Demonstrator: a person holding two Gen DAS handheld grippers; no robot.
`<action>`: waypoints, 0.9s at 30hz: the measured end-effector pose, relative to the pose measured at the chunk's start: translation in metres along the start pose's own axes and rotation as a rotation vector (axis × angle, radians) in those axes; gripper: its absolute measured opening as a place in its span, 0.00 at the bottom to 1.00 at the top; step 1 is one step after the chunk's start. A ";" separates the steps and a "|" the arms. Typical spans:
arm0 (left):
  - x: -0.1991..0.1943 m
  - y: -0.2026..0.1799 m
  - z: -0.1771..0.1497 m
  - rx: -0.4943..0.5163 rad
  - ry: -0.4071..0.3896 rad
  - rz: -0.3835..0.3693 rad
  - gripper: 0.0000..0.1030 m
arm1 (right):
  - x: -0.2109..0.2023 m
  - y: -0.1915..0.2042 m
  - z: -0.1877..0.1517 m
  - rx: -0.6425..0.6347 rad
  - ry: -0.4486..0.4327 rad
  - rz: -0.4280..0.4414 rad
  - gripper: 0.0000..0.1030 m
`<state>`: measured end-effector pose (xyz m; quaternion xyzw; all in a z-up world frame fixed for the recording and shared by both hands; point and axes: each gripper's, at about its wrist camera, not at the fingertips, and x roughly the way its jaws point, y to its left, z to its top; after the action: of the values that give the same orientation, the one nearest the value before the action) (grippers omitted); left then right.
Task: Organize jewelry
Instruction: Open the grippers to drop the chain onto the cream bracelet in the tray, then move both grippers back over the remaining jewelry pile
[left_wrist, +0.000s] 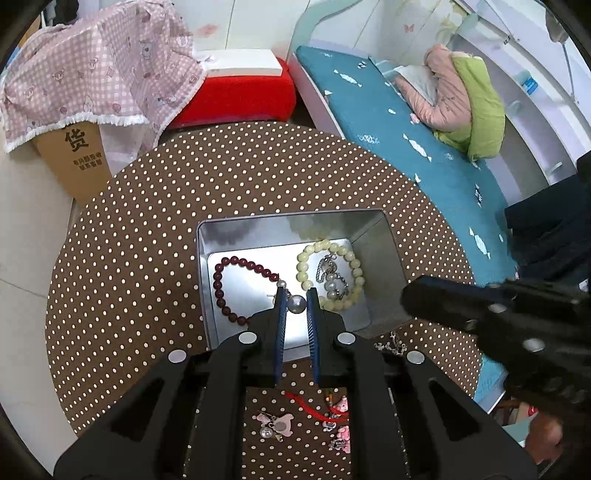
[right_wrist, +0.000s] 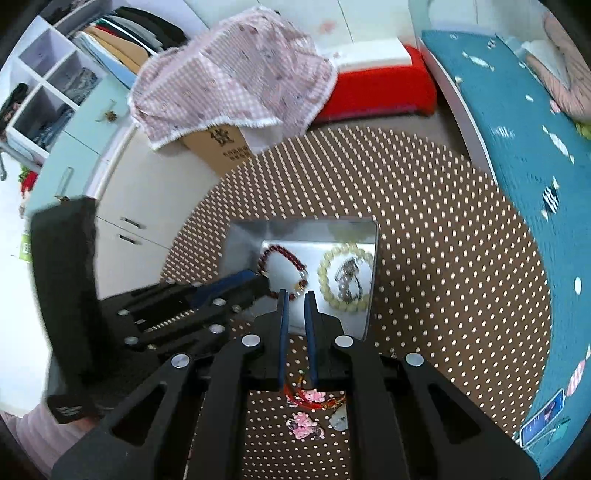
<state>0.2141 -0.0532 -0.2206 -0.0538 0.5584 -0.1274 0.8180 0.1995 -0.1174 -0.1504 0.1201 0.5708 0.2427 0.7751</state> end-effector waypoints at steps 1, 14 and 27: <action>0.000 0.001 -0.001 -0.002 0.005 0.002 0.12 | 0.004 -0.001 -0.001 0.004 0.010 -0.012 0.11; -0.031 0.017 -0.032 -0.037 -0.019 -0.009 0.32 | -0.010 -0.007 -0.015 0.026 0.004 -0.065 0.42; -0.028 0.025 -0.119 -0.081 0.100 -0.008 0.32 | 0.009 0.013 -0.070 -0.044 0.088 -0.096 0.42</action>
<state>0.0980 -0.0150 -0.2456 -0.0827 0.6031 -0.1104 0.7857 0.1325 -0.1079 -0.1744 0.0645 0.6039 0.2228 0.7625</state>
